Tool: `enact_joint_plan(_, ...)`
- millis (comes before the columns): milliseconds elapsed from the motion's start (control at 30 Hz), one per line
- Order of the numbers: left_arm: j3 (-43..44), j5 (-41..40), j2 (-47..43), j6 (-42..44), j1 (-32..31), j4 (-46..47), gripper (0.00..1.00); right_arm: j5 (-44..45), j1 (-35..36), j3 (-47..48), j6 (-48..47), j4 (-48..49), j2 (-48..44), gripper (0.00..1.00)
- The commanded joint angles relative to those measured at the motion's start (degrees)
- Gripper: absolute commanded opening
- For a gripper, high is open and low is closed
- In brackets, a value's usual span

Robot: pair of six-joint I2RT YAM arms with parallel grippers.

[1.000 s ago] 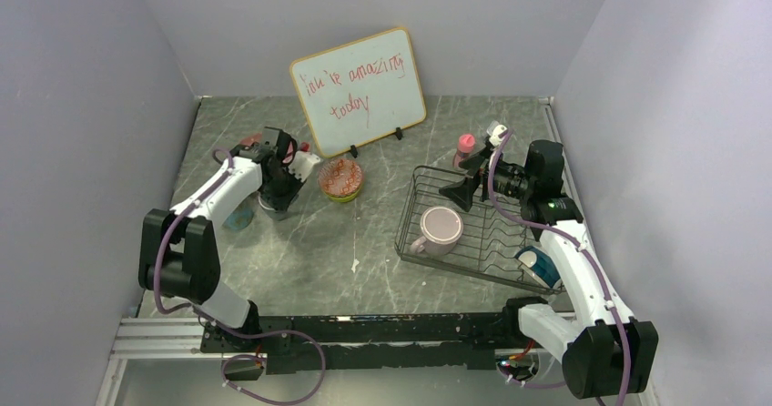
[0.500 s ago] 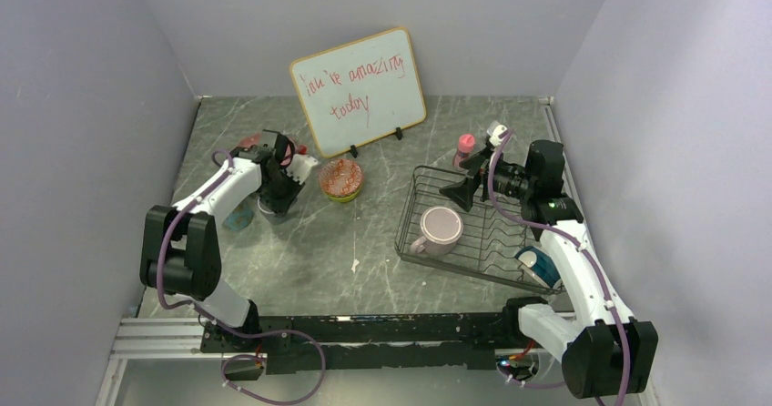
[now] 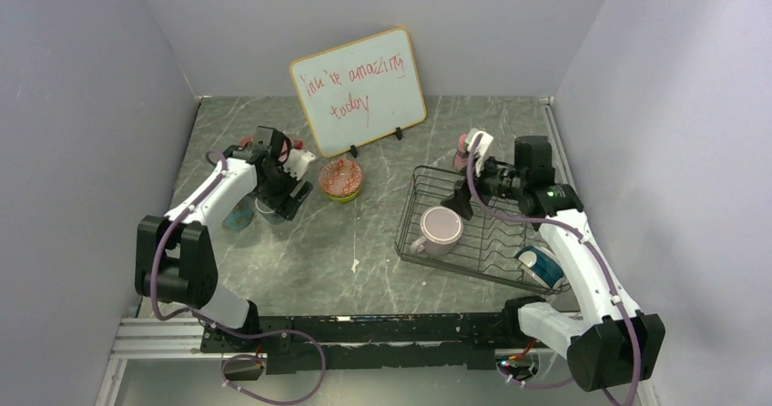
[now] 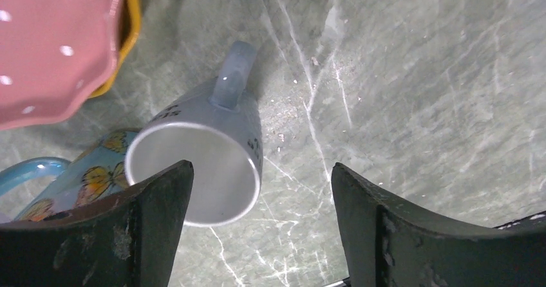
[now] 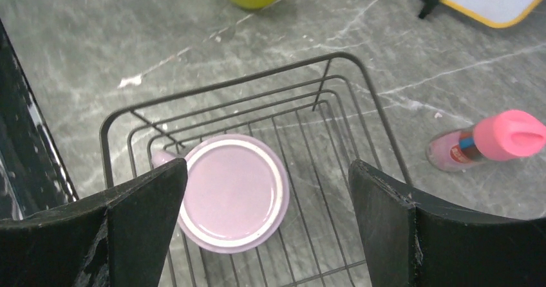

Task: Unload the mixed dishes from the dish rack
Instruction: Place the cup at the center of the board, then pick up the cup from the dish rack.

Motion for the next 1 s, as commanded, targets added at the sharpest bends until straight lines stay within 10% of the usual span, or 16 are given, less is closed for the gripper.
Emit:
enact_joint_plan(0,4.88,2.08,-5.19,-2.42,0.19,-1.81,0.84,8.84,6.78,5.27,-13.01,-11.58,0.95,0.99)
enact_joint_plan(967,9.77,9.4,-9.78,-4.62,0.29,-7.17,0.86,37.39,35.36,14.9,-27.9,-21.77,26.56,0.96)
